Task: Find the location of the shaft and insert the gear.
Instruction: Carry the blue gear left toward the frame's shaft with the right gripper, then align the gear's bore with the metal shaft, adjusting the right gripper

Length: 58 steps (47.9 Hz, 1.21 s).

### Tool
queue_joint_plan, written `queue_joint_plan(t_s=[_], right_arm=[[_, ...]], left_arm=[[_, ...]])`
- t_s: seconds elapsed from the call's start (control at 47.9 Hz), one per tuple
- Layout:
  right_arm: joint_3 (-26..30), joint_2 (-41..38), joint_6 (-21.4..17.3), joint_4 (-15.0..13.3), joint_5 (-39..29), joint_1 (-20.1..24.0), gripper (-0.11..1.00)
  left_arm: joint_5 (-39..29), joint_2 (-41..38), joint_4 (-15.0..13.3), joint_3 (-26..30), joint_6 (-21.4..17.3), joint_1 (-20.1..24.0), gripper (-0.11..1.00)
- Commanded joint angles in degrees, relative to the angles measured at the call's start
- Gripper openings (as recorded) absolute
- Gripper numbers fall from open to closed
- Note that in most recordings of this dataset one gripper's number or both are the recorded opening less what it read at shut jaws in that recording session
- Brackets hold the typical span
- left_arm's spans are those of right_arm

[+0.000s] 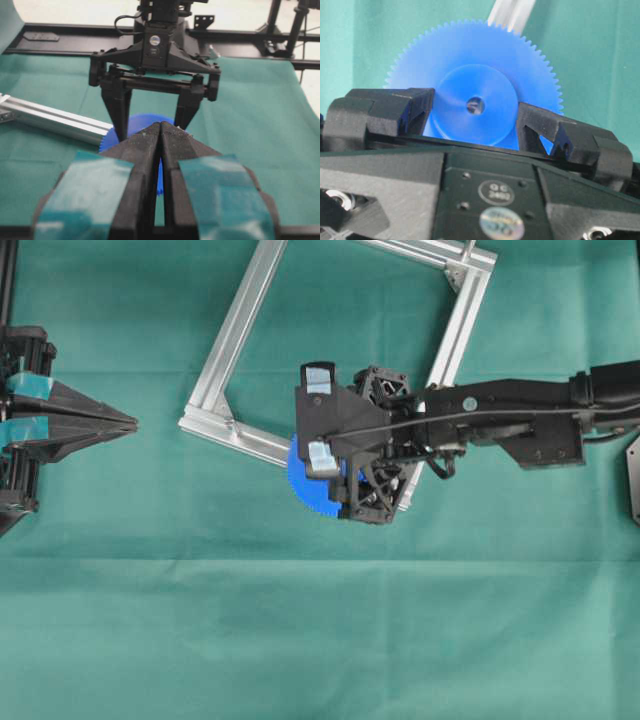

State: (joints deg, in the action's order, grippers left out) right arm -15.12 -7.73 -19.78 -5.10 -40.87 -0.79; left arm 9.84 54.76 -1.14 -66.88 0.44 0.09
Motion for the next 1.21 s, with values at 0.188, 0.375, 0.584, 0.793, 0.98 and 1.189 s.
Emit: queue_joint_plan(t_s=[0.188, 0.375, 0.584, 0.793, 0.98, 1.189], right_arm=[[0.79, 1.23, 0.09, -1.76, 0.09, -2.29, 0.69], [-0.62, 2.02, -0.09, -2.11, 0.09, -2.37, 0.69], [-3.08, 3.52, -0.7, -1.85, 0.26, -2.37, 0.69], [-4.31, 4.31, -0.79, -1.58, 0.26, -1.41, 0.69], [-4.31, 4.22, -0.88, -1.49, 0.35, 0.53, 0.69], [-4.31, 4.13, -1.76, -1.49, 1.85, 2.55, 0.69]], left_arm=[[0.26, -0.53, -0.09, 1.76, 0.09, 0.09, 0.01], [0.26, -0.53, -0.09, 1.85, 0.09, 0.09, 0.01], [0.26, -0.53, -0.09, 1.85, 0.09, 0.09, 0.01], [0.26, -0.53, -0.09, 1.85, 0.09, 0.09, 0.01], [0.26, -0.44, -0.09, 1.93, 0.09, 0.09, 0.01], [0.26, -0.53, -0.18, 1.93, 0.09, 0.09, 0.01]])
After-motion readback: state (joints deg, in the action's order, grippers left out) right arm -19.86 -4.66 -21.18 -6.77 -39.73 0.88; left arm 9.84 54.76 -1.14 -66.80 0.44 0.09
